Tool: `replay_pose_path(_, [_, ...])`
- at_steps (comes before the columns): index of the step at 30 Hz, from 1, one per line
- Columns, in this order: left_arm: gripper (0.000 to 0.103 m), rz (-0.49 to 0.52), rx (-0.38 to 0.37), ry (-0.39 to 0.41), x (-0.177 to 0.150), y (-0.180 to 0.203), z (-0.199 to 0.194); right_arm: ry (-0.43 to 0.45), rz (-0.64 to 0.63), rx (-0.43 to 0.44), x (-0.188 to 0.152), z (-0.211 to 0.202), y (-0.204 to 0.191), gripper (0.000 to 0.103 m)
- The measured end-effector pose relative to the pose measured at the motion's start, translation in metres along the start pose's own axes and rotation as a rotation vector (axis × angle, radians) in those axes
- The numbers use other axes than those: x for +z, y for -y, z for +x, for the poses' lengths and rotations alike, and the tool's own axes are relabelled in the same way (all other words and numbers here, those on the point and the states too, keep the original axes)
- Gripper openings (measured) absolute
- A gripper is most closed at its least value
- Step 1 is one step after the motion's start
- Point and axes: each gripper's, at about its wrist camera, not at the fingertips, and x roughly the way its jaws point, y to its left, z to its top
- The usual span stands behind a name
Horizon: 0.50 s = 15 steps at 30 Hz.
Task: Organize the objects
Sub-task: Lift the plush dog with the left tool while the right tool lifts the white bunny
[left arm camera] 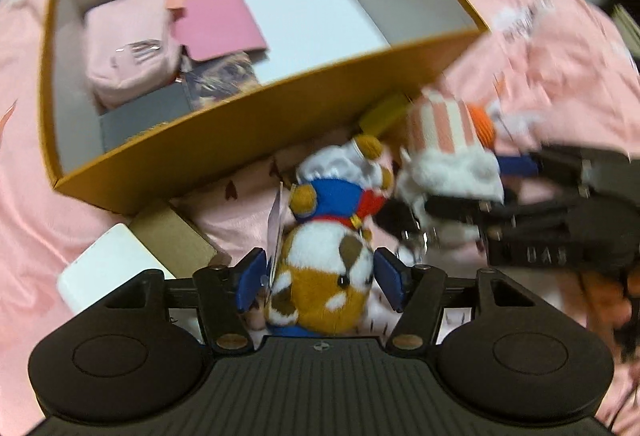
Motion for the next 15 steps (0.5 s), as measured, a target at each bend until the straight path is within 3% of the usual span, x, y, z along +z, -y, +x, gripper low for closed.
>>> replay_pose_path(2, [0.062,0.018,-0.005,-0.020,0.001,0.002,0.002,-0.001,0.002,0.003,0.000,0.001,0.001,0.071])
replay_pose_path(7, [0.058,-0.012,-0.023,-0.010,-0.003,0.001,0.008,0.011,-0.015,0.008,-0.002,0.000,0.000,0.065])
replay_pose_path(15, [0.054,-0.173,-0.067,0.116,-0.015,-0.013,-0.018,0.032,-0.079,0.013,0.002,-0.022,-0.007,0.060])
